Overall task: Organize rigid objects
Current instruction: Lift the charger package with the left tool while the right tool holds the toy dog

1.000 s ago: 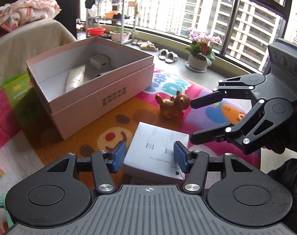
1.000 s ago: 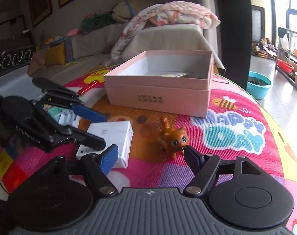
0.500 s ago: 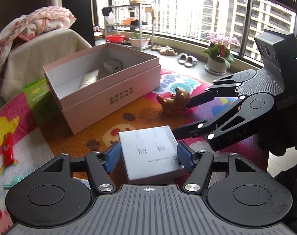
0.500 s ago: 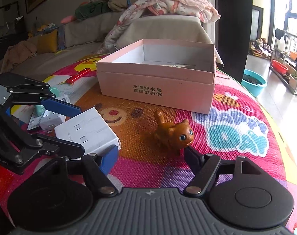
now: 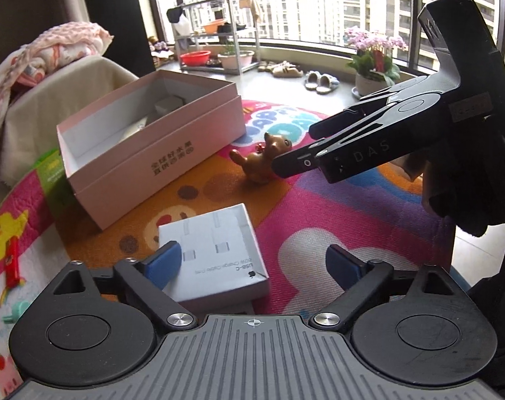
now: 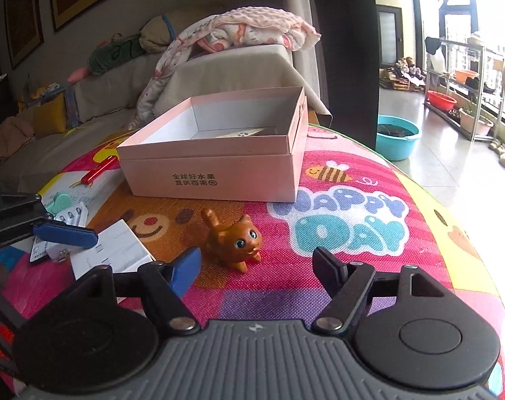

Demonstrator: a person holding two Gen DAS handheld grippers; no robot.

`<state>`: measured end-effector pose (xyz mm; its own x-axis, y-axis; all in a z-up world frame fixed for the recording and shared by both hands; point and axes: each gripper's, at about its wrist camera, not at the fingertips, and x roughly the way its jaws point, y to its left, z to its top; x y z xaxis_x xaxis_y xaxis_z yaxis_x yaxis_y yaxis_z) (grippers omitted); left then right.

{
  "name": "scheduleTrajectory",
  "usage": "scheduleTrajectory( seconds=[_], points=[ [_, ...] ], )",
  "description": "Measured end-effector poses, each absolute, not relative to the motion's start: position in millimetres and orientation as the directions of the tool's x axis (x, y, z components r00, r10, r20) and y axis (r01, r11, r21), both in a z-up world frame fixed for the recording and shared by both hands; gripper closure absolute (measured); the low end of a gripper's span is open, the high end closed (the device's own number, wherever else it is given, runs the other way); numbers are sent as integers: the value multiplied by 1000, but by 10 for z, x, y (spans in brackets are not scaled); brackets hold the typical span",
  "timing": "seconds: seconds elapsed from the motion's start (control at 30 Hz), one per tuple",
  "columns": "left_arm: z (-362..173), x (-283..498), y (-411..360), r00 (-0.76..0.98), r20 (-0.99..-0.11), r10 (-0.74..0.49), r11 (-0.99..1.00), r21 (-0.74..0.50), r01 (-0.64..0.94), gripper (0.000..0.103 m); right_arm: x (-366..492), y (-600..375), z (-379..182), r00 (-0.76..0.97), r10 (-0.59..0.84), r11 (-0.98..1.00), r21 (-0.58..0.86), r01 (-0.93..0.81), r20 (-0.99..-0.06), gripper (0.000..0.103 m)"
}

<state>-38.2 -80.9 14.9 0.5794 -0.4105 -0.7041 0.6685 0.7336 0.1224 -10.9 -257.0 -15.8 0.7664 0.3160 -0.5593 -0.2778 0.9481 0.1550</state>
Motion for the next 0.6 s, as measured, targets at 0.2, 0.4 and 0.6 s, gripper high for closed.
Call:
scheduleTrajectory(
  seconds=[0.2,0.4,0.6],
  points=[
    [198,-379,-749,636,-663,-394,784,120,610,6,-108,-2601,-175,768,322,947,174,-271,-554,29],
    [115,-221,-670,652,-689,-316,842,114,528,6,-121,-2564,-158,765,332,943,159,-293,-552,29],
    [21,-148,-540,635,-680,-366,873,-15,488,8,-2,-2344,-94,757,316,939,78,-334,-572,29]
  ],
)
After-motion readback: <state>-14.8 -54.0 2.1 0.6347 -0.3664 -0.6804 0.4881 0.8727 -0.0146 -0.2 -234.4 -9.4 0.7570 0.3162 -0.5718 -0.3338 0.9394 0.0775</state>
